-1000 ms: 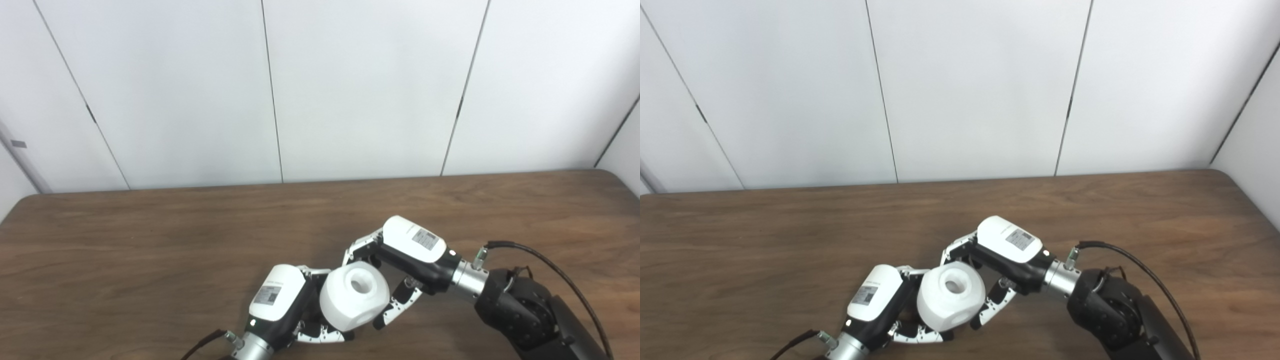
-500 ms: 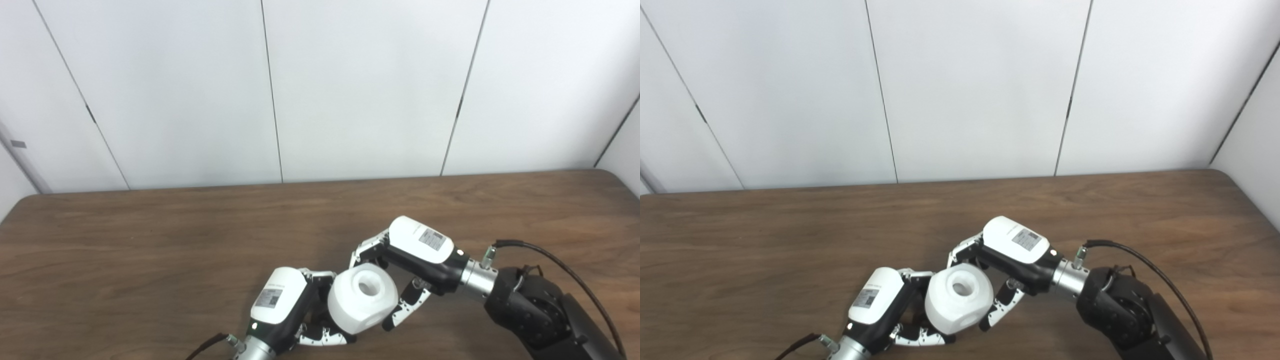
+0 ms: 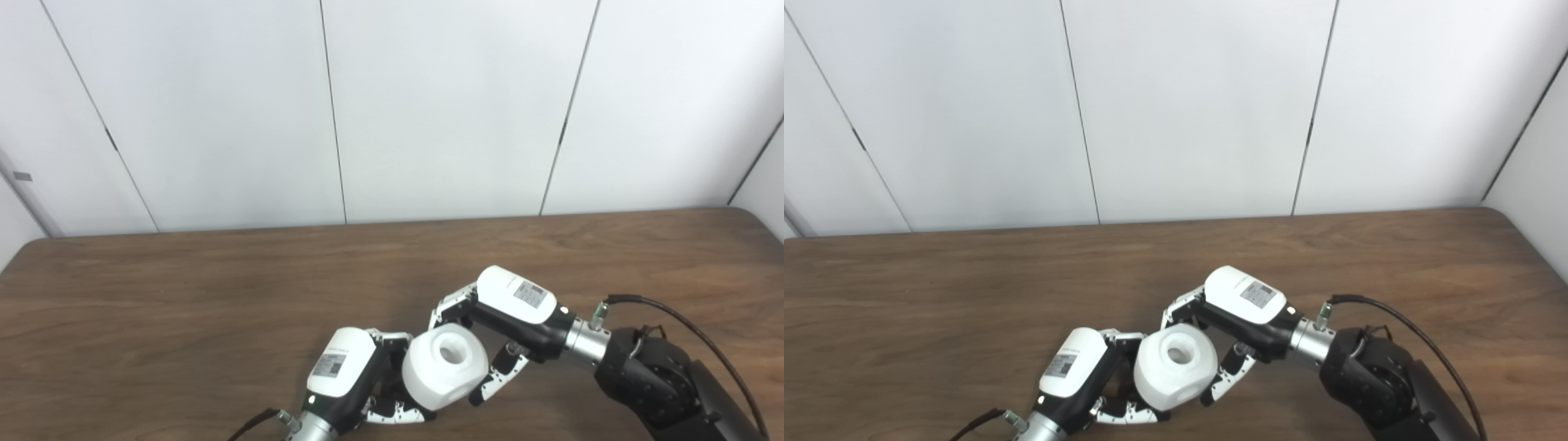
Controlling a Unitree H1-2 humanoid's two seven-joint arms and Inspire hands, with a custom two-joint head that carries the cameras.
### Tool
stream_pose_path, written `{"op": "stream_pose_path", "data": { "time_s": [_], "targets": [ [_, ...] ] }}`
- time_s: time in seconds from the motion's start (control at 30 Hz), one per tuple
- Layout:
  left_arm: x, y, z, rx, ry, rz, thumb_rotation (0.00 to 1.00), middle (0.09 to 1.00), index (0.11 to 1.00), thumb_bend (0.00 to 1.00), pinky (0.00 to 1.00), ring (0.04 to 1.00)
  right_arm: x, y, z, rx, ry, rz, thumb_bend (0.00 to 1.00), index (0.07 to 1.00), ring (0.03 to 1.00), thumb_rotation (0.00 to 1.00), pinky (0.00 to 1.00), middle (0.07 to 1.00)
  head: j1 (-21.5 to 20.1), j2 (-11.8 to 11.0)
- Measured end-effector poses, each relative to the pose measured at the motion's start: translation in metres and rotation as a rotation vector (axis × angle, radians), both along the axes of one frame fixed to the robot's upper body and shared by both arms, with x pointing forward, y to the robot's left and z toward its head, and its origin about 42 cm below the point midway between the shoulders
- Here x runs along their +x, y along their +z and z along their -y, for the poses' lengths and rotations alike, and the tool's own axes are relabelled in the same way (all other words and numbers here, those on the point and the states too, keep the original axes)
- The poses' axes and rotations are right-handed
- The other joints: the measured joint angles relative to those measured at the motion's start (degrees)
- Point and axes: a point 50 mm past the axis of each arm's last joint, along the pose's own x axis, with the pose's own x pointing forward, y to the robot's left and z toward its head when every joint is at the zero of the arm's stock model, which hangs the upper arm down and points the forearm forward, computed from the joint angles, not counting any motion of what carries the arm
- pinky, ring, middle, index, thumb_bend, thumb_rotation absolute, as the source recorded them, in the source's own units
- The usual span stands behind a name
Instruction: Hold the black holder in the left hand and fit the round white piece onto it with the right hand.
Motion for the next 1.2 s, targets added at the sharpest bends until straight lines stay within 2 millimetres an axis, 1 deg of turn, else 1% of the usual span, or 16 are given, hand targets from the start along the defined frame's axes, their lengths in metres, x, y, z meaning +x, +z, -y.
{"op": "stream_pose_path", "data": {
  "time_s": [0.27, 0.6, 0.7, 0.93, 1.2],
  "targets": [
    [0.000, 0.000, 0.000, -0.001, 0.001, 0.000, 0.00, 0.463, 0.507, 0.52, 0.64, 0.491, -0.001, -0.002, -0.001, 0.000, -0.010, 0.009, 0.51, 0.491, 0.518, 0.14, 0.41, 0.573, 0.7, -0.4],
    [0.000, 0.000, 0.001, 0.000, 0.003, 0.002, 0.00, 0.465, 0.505, 0.52, 0.64, 0.492, -0.001, -0.006, -0.011, 0.008, -0.011, 0.009, 0.51, 0.490, 0.507, 0.14, 0.42, 0.556, 1.6, -0.6],
    [0.000, 0.000, 0.001, 0.001, 0.005, 0.002, 0.00, 0.464, 0.505, 0.52, 0.63, 0.491, 0.000, -0.011, -0.013, 0.014, -0.018, -0.004, 0.51, 0.490, 0.503, 0.14, 0.41, 0.553, 1.6, -0.6],
    [-0.001, 0.000, 0.002, 0.004, 0.007, 0.005, 0.00, 0.462, 0.507, 0.52, 0.63, 0.485, 0.000, -0.012, -0.014, 0.017, -0.021, -0.006, 0.51, 0.491, 0.497, 0.14, 0.41, 0.550, 1.8, -0.2],
    [-0.001, 0.000, 0.003, 0.005, 0.013, 0.003, 0.00, 0.461, 0.509, 0.52, 0.63, 0.487, -0.001, -0.012, -0.014, 0.013, -0.020, -0.008, 0.51, 0.492, 0.539, 0.14, 0.45, 0.582, 1.7, 0.1]
  ]
}}
